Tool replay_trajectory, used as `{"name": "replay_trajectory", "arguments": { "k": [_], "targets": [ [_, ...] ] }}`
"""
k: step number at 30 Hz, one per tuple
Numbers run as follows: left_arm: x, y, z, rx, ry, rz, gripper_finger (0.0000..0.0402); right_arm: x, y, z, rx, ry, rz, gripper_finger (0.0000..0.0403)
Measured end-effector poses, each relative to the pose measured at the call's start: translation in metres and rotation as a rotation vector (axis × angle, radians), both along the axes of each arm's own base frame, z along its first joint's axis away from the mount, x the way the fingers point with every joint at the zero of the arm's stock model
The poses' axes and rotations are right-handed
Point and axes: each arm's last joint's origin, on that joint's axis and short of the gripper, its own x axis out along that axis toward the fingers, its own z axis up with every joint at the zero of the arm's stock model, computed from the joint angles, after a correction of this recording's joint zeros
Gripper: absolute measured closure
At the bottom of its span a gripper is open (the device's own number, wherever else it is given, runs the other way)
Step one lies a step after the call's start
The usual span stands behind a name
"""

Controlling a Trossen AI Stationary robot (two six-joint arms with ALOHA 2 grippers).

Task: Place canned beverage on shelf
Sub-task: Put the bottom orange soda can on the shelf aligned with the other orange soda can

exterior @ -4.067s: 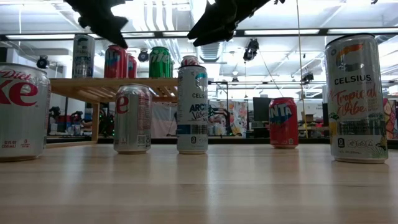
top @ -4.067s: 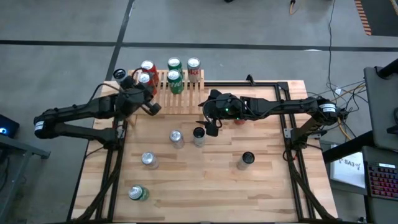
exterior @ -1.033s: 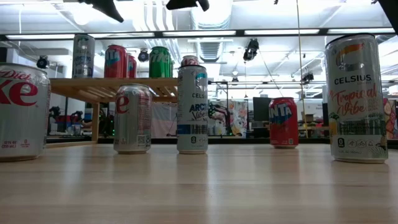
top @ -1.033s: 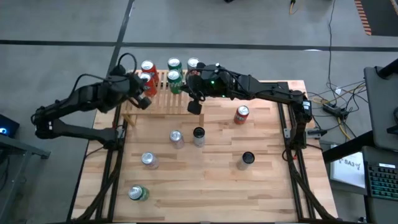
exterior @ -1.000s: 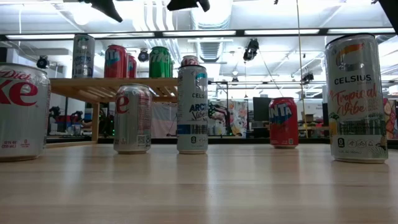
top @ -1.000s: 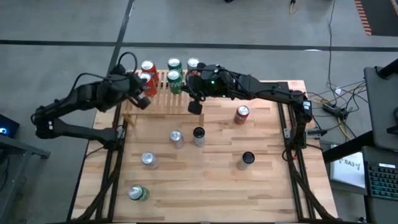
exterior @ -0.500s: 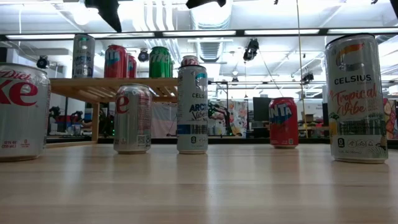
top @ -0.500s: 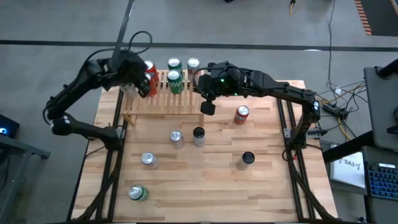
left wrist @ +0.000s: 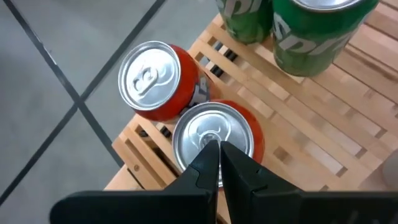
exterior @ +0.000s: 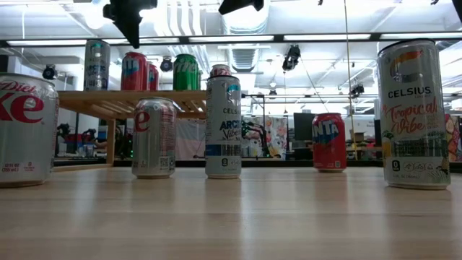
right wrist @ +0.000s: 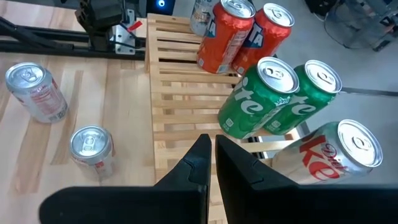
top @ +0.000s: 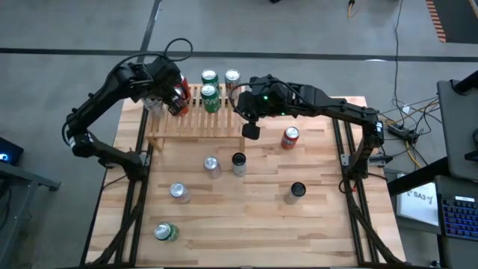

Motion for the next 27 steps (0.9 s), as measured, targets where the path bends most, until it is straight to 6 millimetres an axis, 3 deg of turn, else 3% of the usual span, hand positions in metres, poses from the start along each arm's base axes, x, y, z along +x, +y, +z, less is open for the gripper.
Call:
{"name": "replay_trajectory", "arguments": {
  "k": [27],
  "targets": [
    [0.004,0.0,-0.017,-0.037,0.023,0.041,0.0401,-0.001,0.0,-0.002,-0.008,0.025,0.008,0.039]
  ]
}}
